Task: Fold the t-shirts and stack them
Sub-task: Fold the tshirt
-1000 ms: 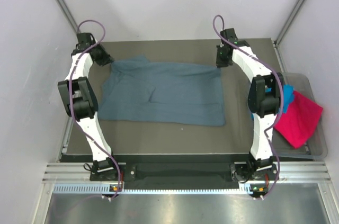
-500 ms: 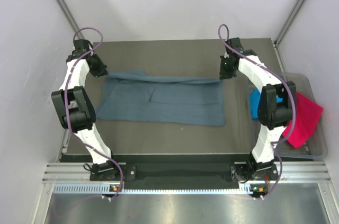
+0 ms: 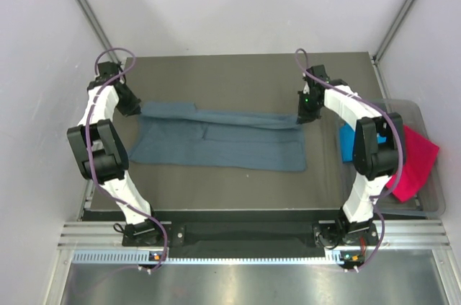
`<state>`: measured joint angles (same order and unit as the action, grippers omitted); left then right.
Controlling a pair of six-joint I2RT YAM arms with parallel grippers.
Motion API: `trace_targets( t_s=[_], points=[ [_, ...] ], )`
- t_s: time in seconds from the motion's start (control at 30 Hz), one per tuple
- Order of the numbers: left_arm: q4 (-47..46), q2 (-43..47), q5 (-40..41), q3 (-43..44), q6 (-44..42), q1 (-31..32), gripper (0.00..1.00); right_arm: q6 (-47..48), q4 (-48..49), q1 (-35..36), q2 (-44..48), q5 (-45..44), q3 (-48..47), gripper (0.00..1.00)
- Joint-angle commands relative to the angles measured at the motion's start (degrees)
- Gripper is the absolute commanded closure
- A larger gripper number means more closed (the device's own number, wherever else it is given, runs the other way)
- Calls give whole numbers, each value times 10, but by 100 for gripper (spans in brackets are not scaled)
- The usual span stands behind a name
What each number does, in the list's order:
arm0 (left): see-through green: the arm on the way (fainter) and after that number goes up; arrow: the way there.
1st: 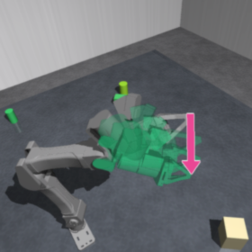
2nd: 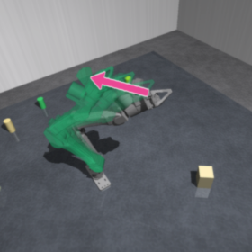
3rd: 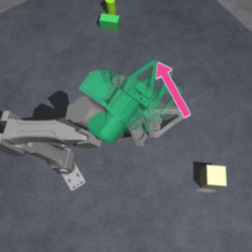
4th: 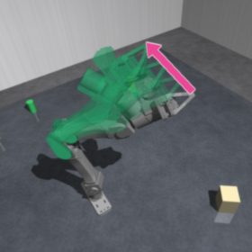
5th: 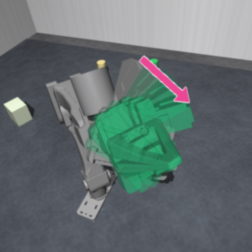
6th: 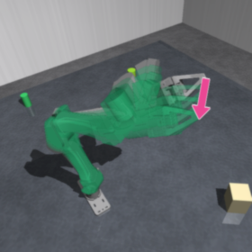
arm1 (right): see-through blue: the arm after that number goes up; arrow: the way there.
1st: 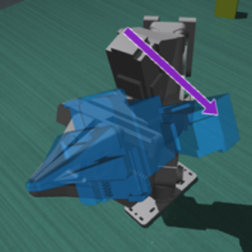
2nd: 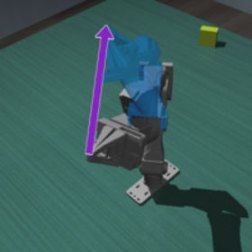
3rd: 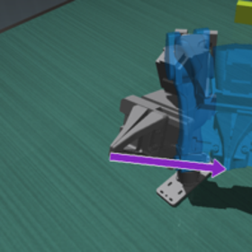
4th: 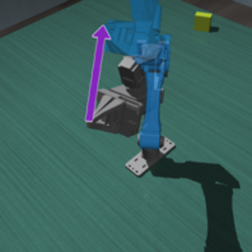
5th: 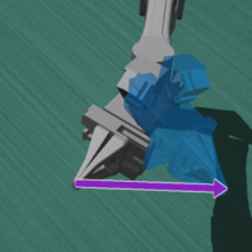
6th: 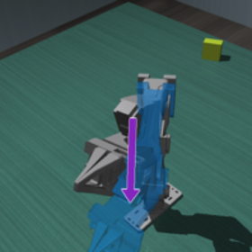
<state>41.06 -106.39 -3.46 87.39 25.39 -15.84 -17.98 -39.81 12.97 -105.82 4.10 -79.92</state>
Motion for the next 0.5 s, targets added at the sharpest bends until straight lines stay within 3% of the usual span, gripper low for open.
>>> trace_targets(
  t_s=[0.0, 0.47],
  points=[
    [2, 29, 30, -8, 0, -14, 100, 14, 11, 5, 33, 7, 6, 100],
    [-6, 42, 29, -73, 10, -18, 100, 33, 11, 4, 8, -8, 12, 99]
  ],
)
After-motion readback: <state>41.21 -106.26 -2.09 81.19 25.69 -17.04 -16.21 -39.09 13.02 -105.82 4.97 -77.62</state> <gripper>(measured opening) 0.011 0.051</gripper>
